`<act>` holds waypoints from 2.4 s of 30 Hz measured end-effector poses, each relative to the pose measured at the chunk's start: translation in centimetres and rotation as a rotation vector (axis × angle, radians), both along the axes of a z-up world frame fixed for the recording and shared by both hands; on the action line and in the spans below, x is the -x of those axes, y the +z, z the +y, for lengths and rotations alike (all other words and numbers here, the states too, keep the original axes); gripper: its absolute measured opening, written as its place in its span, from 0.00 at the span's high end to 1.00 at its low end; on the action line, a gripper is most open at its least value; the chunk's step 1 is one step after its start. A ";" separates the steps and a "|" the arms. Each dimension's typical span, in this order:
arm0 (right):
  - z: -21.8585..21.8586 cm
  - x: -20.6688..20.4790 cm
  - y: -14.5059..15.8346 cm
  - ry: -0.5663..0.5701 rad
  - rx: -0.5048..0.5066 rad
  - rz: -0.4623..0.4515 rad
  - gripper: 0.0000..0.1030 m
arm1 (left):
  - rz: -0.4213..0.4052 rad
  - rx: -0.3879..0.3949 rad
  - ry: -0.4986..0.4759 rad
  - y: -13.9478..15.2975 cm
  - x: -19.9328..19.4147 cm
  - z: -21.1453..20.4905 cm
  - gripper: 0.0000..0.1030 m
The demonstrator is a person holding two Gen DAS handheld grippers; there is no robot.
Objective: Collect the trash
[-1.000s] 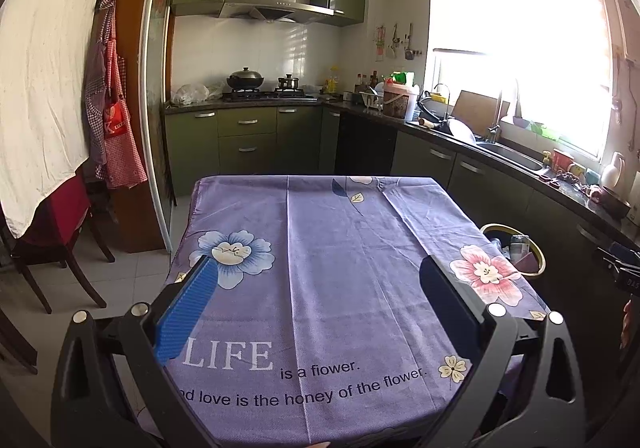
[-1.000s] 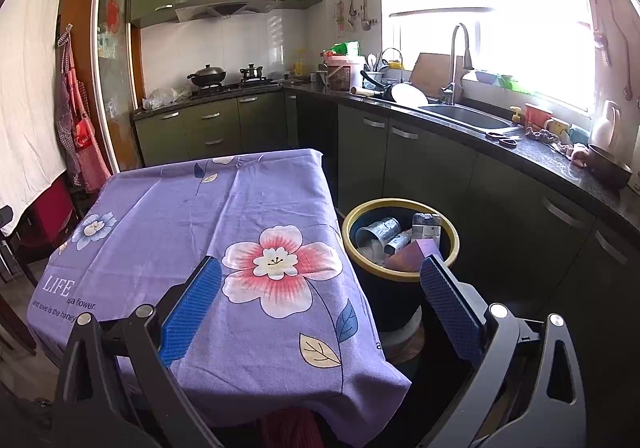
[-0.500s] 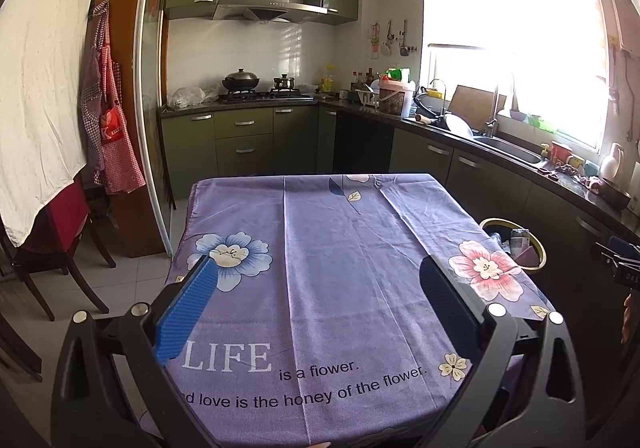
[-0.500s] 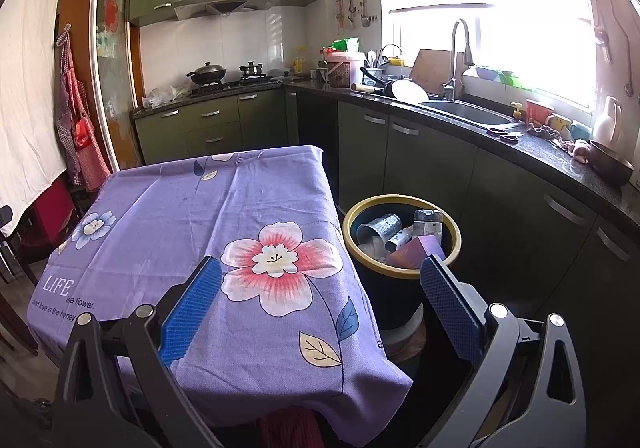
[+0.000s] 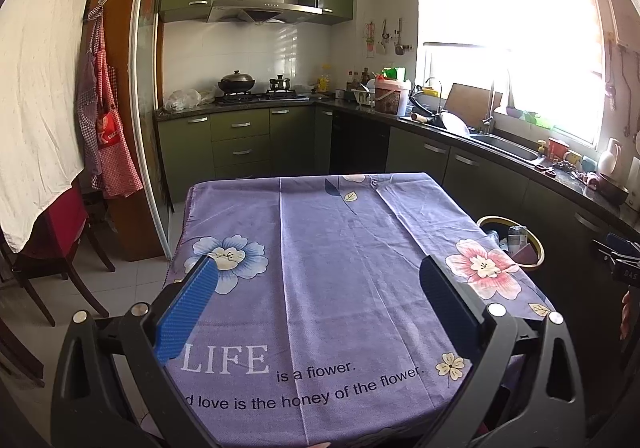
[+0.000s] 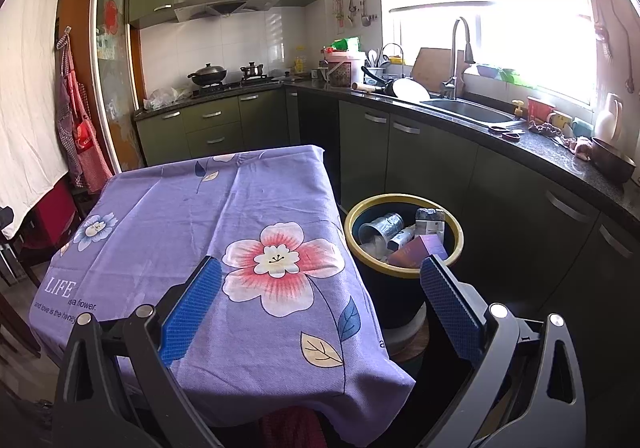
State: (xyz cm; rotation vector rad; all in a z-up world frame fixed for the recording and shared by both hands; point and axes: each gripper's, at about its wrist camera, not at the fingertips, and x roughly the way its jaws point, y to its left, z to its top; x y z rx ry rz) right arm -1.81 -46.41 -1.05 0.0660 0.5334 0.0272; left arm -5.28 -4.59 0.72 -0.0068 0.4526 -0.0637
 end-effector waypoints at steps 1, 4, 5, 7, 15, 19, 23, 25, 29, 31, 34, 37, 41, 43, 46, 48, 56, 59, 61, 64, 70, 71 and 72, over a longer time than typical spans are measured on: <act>0.0 0.0 0.0 0.000 0.001 0.000 0.05 | 0.001 -0.001 0.000 0.0 0.0 0.0 0.07; 0.1 0.0 0.1 0.000 0.001 0.002 0.05 | 0.007 0.000 -0.001 0.0 -0.1 0.0 0.07; 0.0 0.0 0.1 0.000 0.001 0.001 0.05 | 0.009 0.001 0.000 0.0 -0.2 0.1 0.07; 0.1 0.0 0.0 0.001 0.000 0.002 0.05 | 0.013 0.001 0.000 0.0 -0.4 0.1 0.07; 0.1 0.0 0.0 0.000 0.000 0.003 0.05 | 0.013 -0.003 -0.001 -0.1 -0.4 0.0 0.07; 0.3 0.0 -0.1 0.002 -0.002 0.004 0.05 | 0.013 -0.005 -0.004 -0.2 -0.5 -0.1 0.07; 0.2 0.0 -0.1 0.001 -0.002 0.004 0.05 | 0.015 -0.010 -0.004 -0.4 -0.5 -0.2 0.07; 0.2 -0.1 -0.1 0.001 -0.002 0.004 0.05 | 0.016 -0.009 -0.004 -0.3 -0.6 -0.2 0.07; 0.3 0.0 -0.2 0.001 -0.004 0.002 0.05 | 0.014 -0.010 -0.003 -0.2 -0.6 -0.1 0.07; 0.4 0.0 -0.3 0.000 -0.003 0.004 0.05 | 0.014 -0.012 -0.002 -0.2 -0.5 -0.1 0.07; 0.4 0.0 -0.4 0.002 -0.004 0.007 0.05 | 0.015 -0.011 -0.003 -0.2 -0.5 -0.1 0.07; 0.4 -0.1 -0.4 0.002 -0.005 0.008 0.05 | 0.017 -0.015 -0.006 -0.2 -0.5 0.0 0.07; 0.4 -0.2 -0.5 0.002 -0.006 0.013 0.05 | 0.019 -0.015 -0.010 -0.3 -0.6 0.1 0.07; 0.3 -0.3 -0.5 0.002 -0.006 0.014 0.05 | 0.021 -0.015 -0.012 -0.3 -0.7 0.1 0.07; 0.4 -0.3 -0.6 0.004 -0.006 0.016 0.05 | 0.023 -0.020 -0.015 -0.3 -0.8 0.0 0.07; 0.3 -0.4 -0.7 0.004 -0.005 0.018 0.05 | 0.024 -0.020 -0.015 -0.4 -0.9 -0.1 0.07; 0.3 -0.6 -0.9 0.005 -0.005 0.022 0.05 | 0.031 -0.013 -0.013 -0.5 -1.1 0.0 0.07; 0.3 -0.6 -0.9 0.006 -0.005 0.023 0.05 | 0.031 -0.004 -0.016 -0.5 -1.2 0.1 0.07; 0.2 -0.7 -0.9 0.006 -0.006 0.024 0.05 | 0.033 0.005 -0.026 -0.6 -1.3 0.1 0.07; 0.2 -0.7 -0.9 0.006 -0.006 0.024 0.05 | 0.022 -0.014 -0.038 -0.6 -1.2 -0.2 0.07; 0.2 -0.7 -0.9 0.005 -0.006 0.025 0.05 | 0.027 -0.012 -0.035 -0.7 -1.5 -0.1 0.07; 0.3 -0.7 -1.0 0.005 -0.005 0.026 0.05 | 0.028 -0.012 -0.032 -0.6 -1.6 -0.1 0.07; 0.2 -0.7 -1.0 0.005 -0.006 0.027 0.05 | 0.030 -0.014 -0.031 -0.6 -1.7 -0.1 0.07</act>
